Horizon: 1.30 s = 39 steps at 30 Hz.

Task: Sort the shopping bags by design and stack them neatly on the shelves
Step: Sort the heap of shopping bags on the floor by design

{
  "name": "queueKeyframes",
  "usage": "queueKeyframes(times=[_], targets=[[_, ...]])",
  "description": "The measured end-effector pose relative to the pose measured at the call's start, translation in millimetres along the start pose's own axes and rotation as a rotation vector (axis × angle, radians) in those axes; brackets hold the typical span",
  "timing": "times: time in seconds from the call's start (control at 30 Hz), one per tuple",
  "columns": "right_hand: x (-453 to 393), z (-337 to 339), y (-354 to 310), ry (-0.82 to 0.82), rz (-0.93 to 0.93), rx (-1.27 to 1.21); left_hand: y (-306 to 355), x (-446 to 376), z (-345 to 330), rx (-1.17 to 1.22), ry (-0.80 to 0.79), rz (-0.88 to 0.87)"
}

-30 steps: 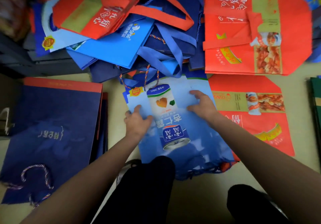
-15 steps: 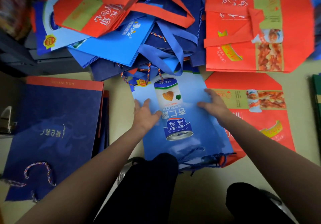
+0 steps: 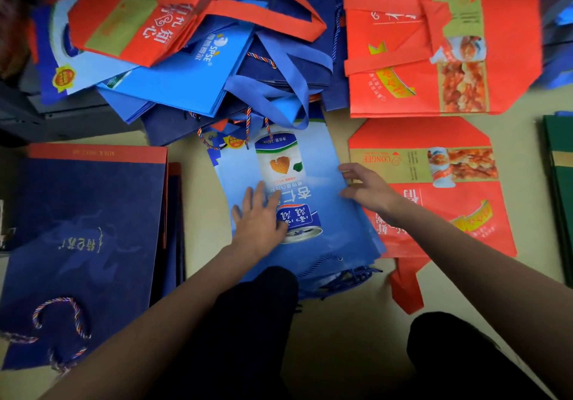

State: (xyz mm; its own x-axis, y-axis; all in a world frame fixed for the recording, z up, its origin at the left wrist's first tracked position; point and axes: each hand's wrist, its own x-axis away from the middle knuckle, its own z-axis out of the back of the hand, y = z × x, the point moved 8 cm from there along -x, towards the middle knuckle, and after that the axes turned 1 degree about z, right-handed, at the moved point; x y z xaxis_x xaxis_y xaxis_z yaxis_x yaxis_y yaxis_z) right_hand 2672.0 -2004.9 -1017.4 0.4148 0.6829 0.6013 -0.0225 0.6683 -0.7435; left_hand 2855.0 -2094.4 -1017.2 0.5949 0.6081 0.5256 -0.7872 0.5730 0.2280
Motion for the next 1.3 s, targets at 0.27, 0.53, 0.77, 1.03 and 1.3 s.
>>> queueKeyframes(times=[0.27,0.53,0.77,1.03,1.3], targets=[[24,74,-42,0.309,0.207,-0.284,42,-5,45,0.366,0.184,-0.213],[16,136,-19,0.614,-0.018,-1.217,140,-25,143,0.005,0.567,-0.584],[13,178,-2,0.803,-0.025,-0.979,187,-63,138,-0.503,0.318,-0.609],[106,270,103,0.801,-0.345,0.294,200,-34,86,-0.639,0.302,-0.916],[82,235,67,0.568,-0.174,0.653,200,-22,-19,-0.535,-0.184,-0.606]])
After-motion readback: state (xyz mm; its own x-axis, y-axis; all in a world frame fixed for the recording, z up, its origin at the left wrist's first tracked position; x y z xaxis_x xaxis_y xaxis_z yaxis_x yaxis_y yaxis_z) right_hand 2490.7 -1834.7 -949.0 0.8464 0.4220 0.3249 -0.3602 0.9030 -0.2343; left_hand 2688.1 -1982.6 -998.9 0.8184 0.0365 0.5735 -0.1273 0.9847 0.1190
